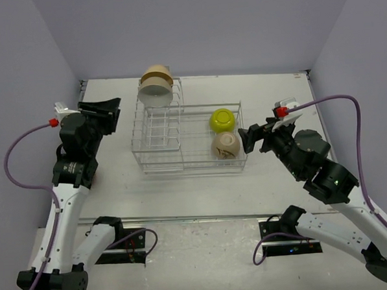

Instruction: Unload the bowls from the dish rack

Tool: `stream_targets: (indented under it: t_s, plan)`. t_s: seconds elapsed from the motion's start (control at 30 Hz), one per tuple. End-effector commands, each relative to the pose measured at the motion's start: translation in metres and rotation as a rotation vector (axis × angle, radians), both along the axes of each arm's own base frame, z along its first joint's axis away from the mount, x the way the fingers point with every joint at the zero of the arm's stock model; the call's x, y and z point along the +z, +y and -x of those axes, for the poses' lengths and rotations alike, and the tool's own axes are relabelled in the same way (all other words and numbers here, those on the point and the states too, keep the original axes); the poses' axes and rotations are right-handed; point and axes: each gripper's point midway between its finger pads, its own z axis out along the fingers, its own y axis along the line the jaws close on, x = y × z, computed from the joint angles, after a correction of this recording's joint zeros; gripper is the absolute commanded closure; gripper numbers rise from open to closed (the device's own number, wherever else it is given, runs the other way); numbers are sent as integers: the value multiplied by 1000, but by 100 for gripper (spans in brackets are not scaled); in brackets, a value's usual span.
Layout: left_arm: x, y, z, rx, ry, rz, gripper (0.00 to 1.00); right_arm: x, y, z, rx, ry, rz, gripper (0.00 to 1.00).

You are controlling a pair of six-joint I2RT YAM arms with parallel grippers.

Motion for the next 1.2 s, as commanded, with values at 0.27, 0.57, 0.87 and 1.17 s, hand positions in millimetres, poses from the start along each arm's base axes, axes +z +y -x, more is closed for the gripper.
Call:
stream_targets:
  t_s: [0.27, 0.57, 0.87, 1.17]
  plan:
    - [40, -43, 3, 17, -252, 391, 50, 23, 4, 1, 16, -41, -68, 1]
    - [35, -75, -16, 28, -221, 387, 47, 23, -3, 2, -2, -59, -51, 1]
    - [33, -91, -37, 51, -200, 323, 47, 21, -7, 3, -8, -74, -37, 1]
    - [25, -103, -59, 64, -166, 266, 48, 21, -9, 4, -5, -85, -31, 1]
